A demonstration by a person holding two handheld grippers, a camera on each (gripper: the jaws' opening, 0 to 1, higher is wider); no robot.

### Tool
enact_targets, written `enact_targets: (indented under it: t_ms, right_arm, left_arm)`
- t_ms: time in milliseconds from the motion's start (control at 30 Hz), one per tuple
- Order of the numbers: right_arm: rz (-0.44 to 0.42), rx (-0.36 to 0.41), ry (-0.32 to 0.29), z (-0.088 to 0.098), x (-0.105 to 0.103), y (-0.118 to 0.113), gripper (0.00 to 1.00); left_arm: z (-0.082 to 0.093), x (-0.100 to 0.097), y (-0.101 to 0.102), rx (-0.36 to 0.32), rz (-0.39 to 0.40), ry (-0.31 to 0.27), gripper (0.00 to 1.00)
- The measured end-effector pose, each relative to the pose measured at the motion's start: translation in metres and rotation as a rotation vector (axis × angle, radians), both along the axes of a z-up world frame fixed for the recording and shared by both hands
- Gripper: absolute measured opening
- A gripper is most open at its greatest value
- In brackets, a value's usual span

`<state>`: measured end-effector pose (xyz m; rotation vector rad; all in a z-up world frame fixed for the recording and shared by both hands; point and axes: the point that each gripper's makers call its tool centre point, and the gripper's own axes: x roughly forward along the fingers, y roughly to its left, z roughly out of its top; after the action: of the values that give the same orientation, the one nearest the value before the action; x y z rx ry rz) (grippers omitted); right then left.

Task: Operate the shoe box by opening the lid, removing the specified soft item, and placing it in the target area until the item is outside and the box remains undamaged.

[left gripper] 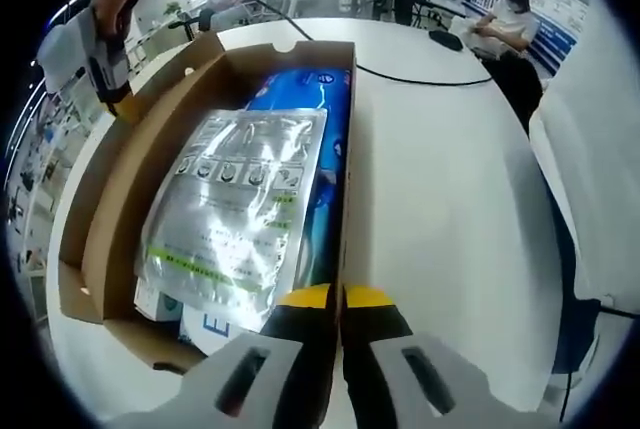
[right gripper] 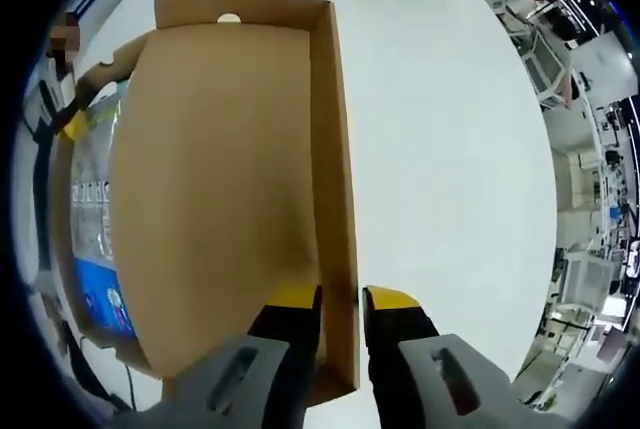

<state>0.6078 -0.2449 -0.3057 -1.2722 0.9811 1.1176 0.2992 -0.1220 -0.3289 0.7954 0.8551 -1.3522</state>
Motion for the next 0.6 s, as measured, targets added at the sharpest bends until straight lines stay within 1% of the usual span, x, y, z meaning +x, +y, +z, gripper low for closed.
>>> enact_targets:
  t_ms: [133,300,433,533,600]
  right_arm:
    - [0.004,-0.005,0.003,0.0008,-0.0032,0.0,0.15]
    - [0.014,-0.006,0.003,-0.004,0.0007,0.0018,0.15]
    - [0.022,-0.006,-0.007,-0.0032,0.0046,0.0026,0.15]
    - [0.013,0.007,-0.009,-0.0035,0.006,0.0038,0.15]
    - [0.009,0.01,-0.013,-0.0004,0.0021,0.0023,0.16]
  left_arm:
    - [-0.0001,0.0004,-0.0001,-0.001,0.001,0.001,0.01]
    - [-0.0001,0.0007,0.0,-0.002,0.001,0.001,0.01]
    - [-0.0001,0.0005,0.0001,-0.001,-0.001,-0.001,0.01]
    - [-0.0001,-0.0002,0.0005,-0.002,0.002,-0.001,0.01]
    - [0.0,-0.0005,0.0005,-0.001,0.0,-0.004,0.01]
